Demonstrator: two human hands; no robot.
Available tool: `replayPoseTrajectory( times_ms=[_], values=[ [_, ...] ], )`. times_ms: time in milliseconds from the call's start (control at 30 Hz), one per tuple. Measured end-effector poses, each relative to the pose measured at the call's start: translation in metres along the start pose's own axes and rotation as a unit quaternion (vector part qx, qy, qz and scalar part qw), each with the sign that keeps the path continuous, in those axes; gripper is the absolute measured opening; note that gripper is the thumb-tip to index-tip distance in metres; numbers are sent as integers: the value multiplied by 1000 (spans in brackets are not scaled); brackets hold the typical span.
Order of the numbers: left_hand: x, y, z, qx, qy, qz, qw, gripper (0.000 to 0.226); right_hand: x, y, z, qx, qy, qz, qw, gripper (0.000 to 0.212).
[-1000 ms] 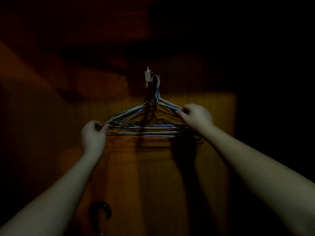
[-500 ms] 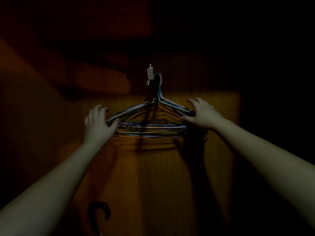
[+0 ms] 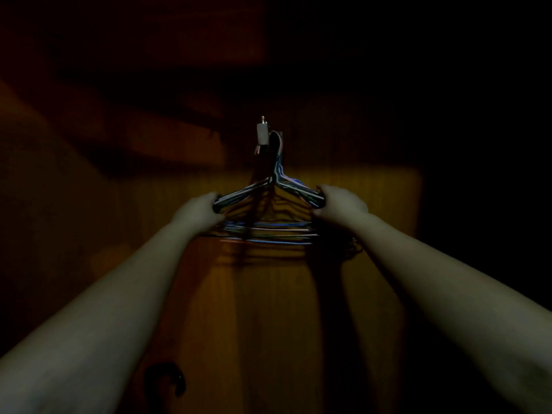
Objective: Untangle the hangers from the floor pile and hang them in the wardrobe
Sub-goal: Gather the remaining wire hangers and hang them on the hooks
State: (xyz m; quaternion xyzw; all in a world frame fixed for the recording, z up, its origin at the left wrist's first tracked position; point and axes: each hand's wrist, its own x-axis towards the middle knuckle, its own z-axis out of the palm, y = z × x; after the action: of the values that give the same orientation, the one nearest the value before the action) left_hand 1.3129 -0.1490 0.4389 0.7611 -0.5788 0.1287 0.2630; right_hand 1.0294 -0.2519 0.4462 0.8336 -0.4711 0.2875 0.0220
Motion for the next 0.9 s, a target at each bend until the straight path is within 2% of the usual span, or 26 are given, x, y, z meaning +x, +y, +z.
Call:
replayPoseTrajectory(
  times_ms=[100,200,267,367,500,667,900],
  values=[
    [4,-3,7,-9,8,5,1000,48,1,2,2,10,16,-6,1000,45],
    [7,-1,13,-16,25,22,999,63,2,5,4,12,25,-3,1000,39],
    [7,-1,15,-8,36,20,999,62,3,6,6,13,24,-3,1000,38],
    [10,-6,15,-14,44,21,999,58,6,7,8,34,15,-13,999,43],
    [9,-7,13,-40,39,30,998,74,6,6,9,39,17,-29,999,54],
    [9,-4,16,9,67,31,997,48,8,9,8,36,12,-26,999,45],
    [5,-2,17,-16,44,40,998,47,8,9,3,36,3,-22,999,43]
  ],
)
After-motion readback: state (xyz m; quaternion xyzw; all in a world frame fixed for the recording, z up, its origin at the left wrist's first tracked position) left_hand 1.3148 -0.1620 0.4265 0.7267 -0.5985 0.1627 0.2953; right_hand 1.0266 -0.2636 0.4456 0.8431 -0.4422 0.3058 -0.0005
